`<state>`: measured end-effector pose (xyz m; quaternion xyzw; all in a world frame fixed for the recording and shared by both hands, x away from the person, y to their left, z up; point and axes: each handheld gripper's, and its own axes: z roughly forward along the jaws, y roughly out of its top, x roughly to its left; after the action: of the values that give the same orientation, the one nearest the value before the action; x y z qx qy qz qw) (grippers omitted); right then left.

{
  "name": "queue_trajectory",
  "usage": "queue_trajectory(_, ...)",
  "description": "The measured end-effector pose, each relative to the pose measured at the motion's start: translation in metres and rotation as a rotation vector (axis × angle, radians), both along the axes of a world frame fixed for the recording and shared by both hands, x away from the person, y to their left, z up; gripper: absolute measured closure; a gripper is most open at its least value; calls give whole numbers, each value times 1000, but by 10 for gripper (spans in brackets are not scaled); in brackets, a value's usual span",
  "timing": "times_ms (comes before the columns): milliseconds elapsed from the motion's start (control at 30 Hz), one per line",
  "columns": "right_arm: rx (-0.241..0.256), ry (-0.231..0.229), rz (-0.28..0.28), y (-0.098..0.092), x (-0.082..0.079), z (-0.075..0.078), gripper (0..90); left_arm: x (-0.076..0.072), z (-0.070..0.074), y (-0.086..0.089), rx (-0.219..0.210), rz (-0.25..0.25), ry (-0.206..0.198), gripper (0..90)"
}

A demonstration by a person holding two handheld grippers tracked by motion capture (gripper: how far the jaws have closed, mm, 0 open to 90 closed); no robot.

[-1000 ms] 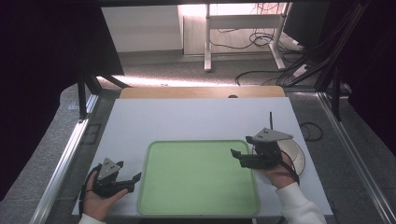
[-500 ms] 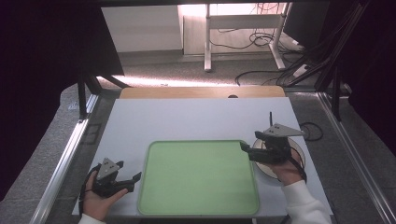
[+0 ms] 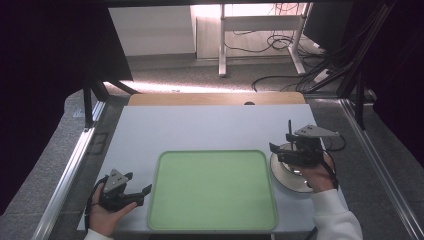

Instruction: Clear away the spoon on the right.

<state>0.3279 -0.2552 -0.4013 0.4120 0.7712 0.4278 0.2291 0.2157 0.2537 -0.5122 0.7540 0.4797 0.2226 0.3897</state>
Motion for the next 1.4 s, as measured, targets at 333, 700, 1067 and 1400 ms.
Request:
queue_trajectory(333, 11, 18, -84, -25, 12, -4, 316, 0, -1, 1, 4, 1, 5, 185)
queue_trajectory(700, 2, 36, -144, -40, 28, -10, 319, 0, 0, 0, 3, 7, 2, 185)
queue_trajectory(1067, 5, 76, -174, -48, 60, -16, 351, -1, 1, 2, -2, 17, -5, 184)
queue_trajectory(1400, 14, 121, -197, -57, 86, -32, 397, -2, 1, 1, 5, 18, -6, 184)
